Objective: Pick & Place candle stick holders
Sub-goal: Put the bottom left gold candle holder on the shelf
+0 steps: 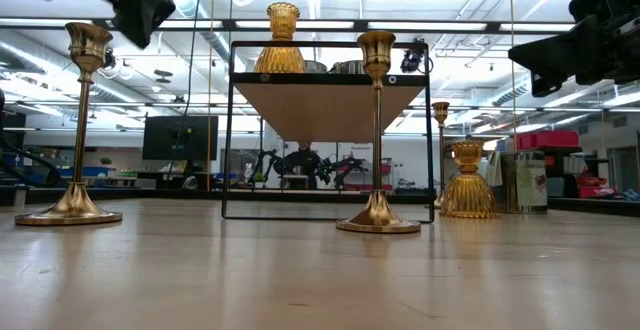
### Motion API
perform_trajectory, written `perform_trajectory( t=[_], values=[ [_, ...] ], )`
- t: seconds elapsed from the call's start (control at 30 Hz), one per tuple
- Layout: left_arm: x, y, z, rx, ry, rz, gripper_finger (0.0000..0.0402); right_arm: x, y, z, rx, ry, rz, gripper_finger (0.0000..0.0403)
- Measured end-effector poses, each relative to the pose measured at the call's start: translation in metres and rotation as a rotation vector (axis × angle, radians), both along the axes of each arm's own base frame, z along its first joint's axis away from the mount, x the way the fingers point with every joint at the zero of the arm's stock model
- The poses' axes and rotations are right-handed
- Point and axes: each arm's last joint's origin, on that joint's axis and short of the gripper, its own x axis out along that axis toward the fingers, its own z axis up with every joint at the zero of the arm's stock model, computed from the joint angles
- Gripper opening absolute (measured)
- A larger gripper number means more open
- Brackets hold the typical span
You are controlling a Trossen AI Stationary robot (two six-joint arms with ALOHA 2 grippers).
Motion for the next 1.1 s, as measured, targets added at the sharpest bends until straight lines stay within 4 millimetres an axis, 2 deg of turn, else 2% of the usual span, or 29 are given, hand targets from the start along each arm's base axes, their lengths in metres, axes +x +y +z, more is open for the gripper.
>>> perform_trajectory(
  t=[0.07,1.1],
  values=[
    [0.0002,-0.0005,-0.0071,-0.014,0.006,-0.003,0.0375,0.0,0.0,0.0,0.0,0.0,0.0,0.0027],
    [-0.0012,0.0003,-0.0089,-0.011,0.028,0.024,0.0361,0.0,0.0,0.0,0.0,0.0,0.0,0.0027]
  ],
)
